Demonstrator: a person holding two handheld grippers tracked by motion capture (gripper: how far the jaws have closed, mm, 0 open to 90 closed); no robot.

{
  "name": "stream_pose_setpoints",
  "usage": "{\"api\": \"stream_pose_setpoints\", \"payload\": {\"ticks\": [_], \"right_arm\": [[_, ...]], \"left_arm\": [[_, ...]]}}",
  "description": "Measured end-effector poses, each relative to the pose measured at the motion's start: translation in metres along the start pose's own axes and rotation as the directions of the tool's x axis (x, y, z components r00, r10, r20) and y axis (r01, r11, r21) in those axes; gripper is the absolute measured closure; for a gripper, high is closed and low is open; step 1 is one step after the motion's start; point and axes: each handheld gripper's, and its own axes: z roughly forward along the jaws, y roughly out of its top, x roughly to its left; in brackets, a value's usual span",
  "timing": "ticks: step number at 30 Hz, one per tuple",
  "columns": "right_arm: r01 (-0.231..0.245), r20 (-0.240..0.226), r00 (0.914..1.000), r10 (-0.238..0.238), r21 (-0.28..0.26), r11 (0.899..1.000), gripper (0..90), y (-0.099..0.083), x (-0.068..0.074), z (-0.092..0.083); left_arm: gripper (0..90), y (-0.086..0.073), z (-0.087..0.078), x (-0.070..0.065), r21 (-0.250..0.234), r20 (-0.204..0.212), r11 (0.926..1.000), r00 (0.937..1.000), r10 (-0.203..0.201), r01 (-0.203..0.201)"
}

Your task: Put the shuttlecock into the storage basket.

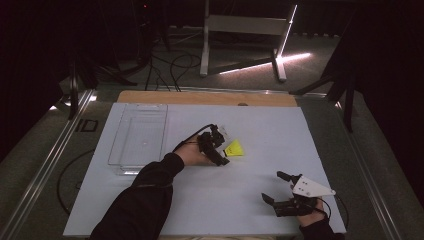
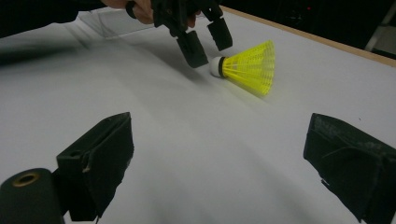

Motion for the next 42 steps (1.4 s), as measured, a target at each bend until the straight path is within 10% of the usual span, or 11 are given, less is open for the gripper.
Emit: {"api": "stream_pose_setpoints", "payload": {"ticks": [22,42], "right_arm": [[-0.008,-0.006,1.0,0.008,0.007,1.0,8.4,0.0,0.0,0.001],[-0.006,-0.004,1.0,0.006,0.009,1.0,8.5,0.0,0.0,0.001]], "left_arm": [[63.2,0.005,0.018,0.007,0.07,-0.016,0.9976,0.9999,0.002,0.0],[65.9,0.012,0.006,0.005,0.098,0.003,0.9952,1.0,-0.007,0.006]]}}
